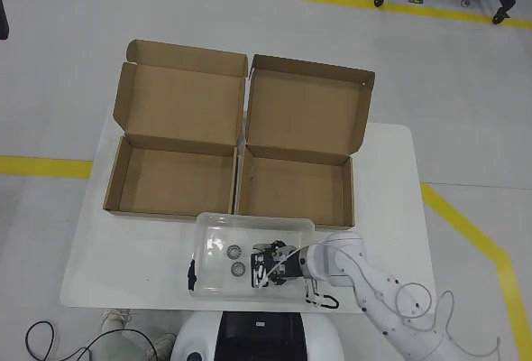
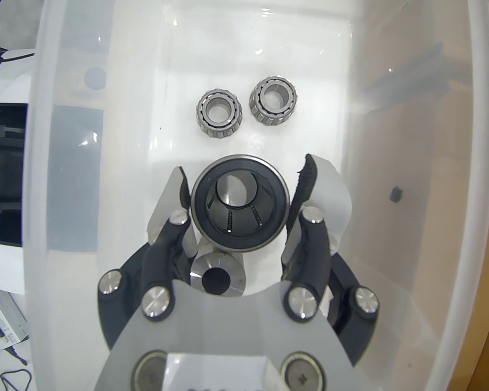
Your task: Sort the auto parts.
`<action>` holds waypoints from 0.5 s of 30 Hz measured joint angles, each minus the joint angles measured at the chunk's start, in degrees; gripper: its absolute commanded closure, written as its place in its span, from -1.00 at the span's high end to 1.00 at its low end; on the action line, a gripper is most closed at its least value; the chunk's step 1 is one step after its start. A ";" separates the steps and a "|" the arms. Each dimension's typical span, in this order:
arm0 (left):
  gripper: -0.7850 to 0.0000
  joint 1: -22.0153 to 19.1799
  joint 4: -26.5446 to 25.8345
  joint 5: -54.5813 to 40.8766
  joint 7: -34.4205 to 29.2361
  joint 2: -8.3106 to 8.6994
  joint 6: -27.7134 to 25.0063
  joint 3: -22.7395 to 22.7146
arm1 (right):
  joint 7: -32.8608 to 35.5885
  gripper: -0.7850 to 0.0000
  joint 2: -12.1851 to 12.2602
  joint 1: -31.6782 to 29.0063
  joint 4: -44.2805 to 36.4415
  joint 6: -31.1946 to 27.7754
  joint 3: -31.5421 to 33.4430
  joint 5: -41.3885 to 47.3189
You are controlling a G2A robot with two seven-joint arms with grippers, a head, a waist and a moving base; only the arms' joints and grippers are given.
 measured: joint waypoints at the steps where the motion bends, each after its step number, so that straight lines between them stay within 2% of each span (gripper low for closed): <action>1: 1.00 0.00 0.00 0.00 0.00 0.00 0.00 0.00 | 0.19 -0.55 0.03 0.13 0.02 -0.09 -0.15 0.11; 3: 1.00 0.00 0.00 0.00 0.00 0.00 0.00 0.00 | 0.51 -0.91 0.06 0.31 0.07 -0.11 -0.32 0.28; 4: 1.00 0.00 0.00 0.00 0.00 0.00 0.00 0.00 | 0.75 -1.00 0.09 0.41 0.09 -0.02 -0.41 0.41; 15: 1.00 0.00 0.00 0.00 0.00 0.00 0.00 0.00 | -1.92 -1.00 0.56 0.47 -1.18 1.95 0.25 1.47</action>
